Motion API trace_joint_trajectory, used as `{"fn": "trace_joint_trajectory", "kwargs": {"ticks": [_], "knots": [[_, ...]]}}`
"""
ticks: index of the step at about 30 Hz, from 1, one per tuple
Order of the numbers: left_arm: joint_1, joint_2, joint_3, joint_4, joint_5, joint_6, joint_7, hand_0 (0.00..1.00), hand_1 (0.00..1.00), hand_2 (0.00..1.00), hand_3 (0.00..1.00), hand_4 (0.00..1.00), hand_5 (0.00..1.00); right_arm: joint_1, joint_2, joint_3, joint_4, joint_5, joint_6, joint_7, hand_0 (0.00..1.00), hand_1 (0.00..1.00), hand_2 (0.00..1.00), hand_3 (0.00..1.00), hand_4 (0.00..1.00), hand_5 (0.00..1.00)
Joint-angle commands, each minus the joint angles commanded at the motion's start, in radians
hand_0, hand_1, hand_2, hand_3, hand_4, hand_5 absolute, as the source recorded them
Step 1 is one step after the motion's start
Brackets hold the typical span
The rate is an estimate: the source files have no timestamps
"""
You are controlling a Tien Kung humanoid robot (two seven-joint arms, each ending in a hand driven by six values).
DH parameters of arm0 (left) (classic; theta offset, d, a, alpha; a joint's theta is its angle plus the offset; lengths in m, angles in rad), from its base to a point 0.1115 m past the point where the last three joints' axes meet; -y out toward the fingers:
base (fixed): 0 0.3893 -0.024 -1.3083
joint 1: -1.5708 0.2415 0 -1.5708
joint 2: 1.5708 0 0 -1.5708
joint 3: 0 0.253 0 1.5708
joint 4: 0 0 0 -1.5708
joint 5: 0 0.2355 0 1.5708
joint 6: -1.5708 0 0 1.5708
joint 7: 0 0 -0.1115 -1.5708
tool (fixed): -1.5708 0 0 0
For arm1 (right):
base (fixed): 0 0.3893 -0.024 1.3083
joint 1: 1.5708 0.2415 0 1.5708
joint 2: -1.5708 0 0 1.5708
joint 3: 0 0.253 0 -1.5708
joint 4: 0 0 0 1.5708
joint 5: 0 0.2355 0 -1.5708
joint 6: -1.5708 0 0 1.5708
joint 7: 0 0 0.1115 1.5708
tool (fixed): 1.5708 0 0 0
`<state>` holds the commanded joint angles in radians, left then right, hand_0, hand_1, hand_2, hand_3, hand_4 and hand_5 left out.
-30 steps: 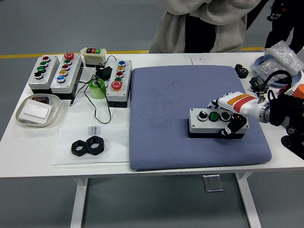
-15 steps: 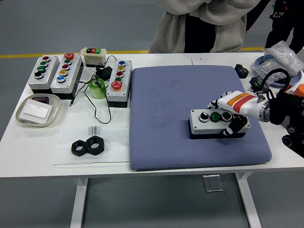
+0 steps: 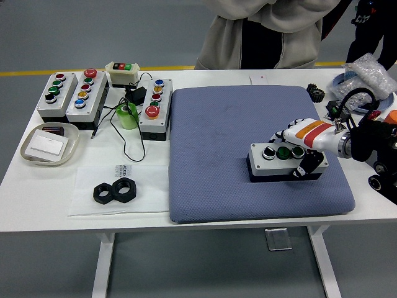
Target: Pick up the button,place it on the desk,press the button,press the button
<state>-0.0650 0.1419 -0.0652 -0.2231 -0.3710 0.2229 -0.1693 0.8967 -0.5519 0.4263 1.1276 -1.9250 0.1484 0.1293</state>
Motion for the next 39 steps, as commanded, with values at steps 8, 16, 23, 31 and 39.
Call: {"fn": "trace_joint_trajectory", "kwargs": {"ticks": [8, 16, 23, 31, 39], "knots": [[-0.002, 0.0, 0.003, 0.0, -0.004, 0.0, -0.001, 0.718, 0.833, 0.897, 0.824, 0.644, 0.998, 0.0, -0.002, 0.008, 0.0, 0.017, 0.034, -0.007, 0.984, 0.836, 0.931, 0.998, 0.925, 0.02], [-0.002, -0.001, 0.0, 0.001, -0.003, 0.0, 0.0, 0.715, 0.833, 0.896, 0.824, 0.644, 0.998, -0.008, -0.008, 0.029, 0.024, 0.065, 0.051, -0.01, 0.998, 0.899, 0.995, 0.998, 0.932, 0.013], [-0.003, 0.0, 0.005, 0.001, -0.01, -0.001, -0.002, 0.715, 0.833, 0.897, 0.824, 0.645, 0.998, -0.022, -0.021, 0.075, 0.048, 0.095, 0.032, -0.007, 0.998, 0.939, 0.998, 0.998, 0.969, 0.071], [-0.002, 0.0, 0.007, 0.001, -0.013, -0.001, -0.003, 0.712, 0.833, 0.897, 0.824, 0.645, 0.998, -0.06, -0.059, 0.16, 0.122, 0.132, 0.087, -0.043, 0.998, 0.952, 0.998, 0.998, 0.975, 0.091], [0.0, 0.001, 0.017, 0.001, -0.028, -0.003, -0.008, 0.708, 0.833, 0.897, 0.824, 0.645, 0.998, -0.169, -0.131, 0.32, 0.254, 0.282, -0.051, -0.13, 0.998, 0.95, 0.998, 0.998, 0.976, 0.108]]}}
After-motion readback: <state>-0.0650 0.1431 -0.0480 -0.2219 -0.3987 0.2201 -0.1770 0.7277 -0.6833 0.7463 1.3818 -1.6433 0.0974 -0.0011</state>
